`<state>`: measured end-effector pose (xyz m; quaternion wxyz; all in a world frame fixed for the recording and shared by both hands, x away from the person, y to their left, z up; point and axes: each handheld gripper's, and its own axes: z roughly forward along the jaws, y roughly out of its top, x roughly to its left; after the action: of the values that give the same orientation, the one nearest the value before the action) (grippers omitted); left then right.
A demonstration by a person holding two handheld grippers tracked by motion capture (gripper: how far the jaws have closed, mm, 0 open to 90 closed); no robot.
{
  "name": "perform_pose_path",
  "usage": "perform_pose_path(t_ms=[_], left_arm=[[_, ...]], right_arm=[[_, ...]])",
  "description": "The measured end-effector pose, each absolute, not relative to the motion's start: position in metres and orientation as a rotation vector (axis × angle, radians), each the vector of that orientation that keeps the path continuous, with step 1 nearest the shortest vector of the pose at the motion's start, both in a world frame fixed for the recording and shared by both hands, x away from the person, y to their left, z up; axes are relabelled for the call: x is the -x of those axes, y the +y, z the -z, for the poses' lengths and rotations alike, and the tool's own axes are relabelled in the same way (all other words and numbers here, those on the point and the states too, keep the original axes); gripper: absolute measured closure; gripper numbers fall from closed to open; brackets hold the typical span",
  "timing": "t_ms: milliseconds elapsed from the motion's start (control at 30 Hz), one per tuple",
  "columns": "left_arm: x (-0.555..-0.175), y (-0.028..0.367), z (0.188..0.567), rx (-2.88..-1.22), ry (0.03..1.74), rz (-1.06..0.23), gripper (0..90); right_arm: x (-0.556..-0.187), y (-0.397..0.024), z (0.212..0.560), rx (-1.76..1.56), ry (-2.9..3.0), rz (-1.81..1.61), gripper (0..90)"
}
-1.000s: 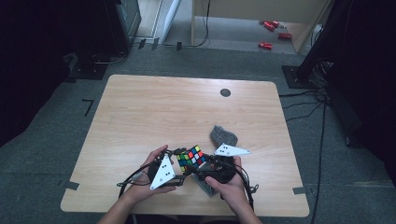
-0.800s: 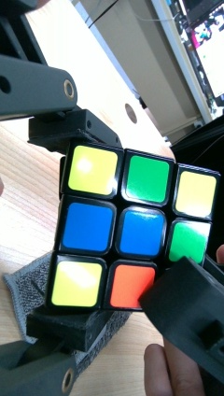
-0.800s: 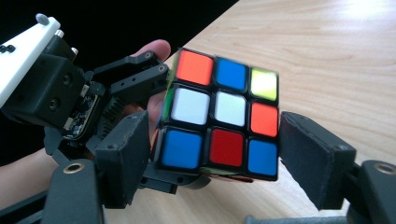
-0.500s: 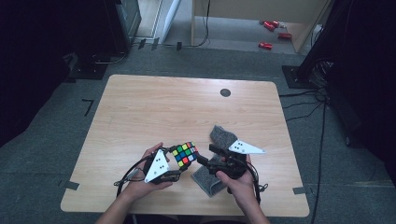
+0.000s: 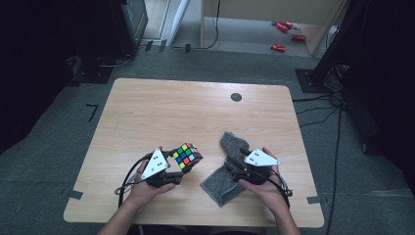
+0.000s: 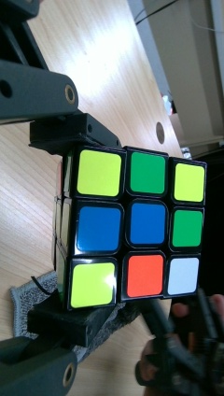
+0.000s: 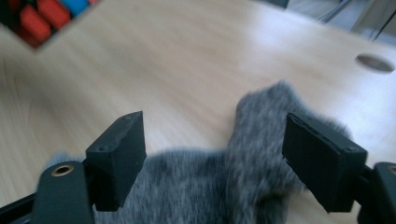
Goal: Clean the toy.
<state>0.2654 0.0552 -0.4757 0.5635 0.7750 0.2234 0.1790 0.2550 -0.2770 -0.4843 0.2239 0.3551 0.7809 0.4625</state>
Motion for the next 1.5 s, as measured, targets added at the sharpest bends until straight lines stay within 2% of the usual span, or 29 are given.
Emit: perform_pose_path(t_ms=[167, 400, 567, 667, 700, 767, 800, 867, 1000, 1333, 1500], left_arm=[[-0.269, 0.059, 0.475, -1.822, 0.578, -0.397, 34.0], [-0.278, 0.064, 0.477, -1.834, 0.705, -0.359, 34.0], [-0.278, 0.063, 0.478, -1.849, 0.696, -0.361, 34.1], [-0.277, 0.061, 0.479, -1.866, 0.677, -0.366, 34.1], [-0.277, 0.060, 0.480, -1.872, 0.671, -0.369, 34.1], [-0.276, 0.058, 0.480, -1.884, 0.657, -0.376, 34.1], [-0.276, 0.057, 0.480, -1.884, 0.653, -0.369, 34.1], [-0.276, 0.056, 0.481, -1.886, 0.643, -0.371, 34.1], [-0.274, 0.053, 0.482, -1.893, 0.616, -0.376, 34.1], [-0.262, 0.041, 0.481, -1.892, 0.458, -0.337, 34.1], [-0.254, 0.034, 0.479, -1.887, 0.381, -0.321, 34.1]], right_arm=[[-0.257, -0.278, 0.499, -0.945, 2.253, -1.229, 14.9], [-0.257, -0.276, 0.519, -0.893, 2.378, -1.092, 13.4], [-0.255, -0.274, 0.523, -0.847, 2.370, -1.048, 15.7], [-0.254, -0.275, 0.523, -0.878, 2.354, -1.057, 23.3], [-0.254, -0.276, 0.523, -0.882, 2.347, -1.056, 29.6], [-0.253, -0.277, 0.523, -0.892, 2.306, -1.037, 54.8], [-0.253, -0.276, 0.522, -0.896, 2.277, -1.002, 60.8], [-0.253, -0.271, 0.519, -0.918, 2.260, -0.938, 67.0], [-0.251, -0.258, 0.510, -0.938, 2.243, -0.941, 70.3], [-0.223, -0.236, 0.442, -0.942, 1.981, -1.586, 70.6], [-0.220, -0.225, 0.440, -0.958, 1.997, -1.731, 70.1]])
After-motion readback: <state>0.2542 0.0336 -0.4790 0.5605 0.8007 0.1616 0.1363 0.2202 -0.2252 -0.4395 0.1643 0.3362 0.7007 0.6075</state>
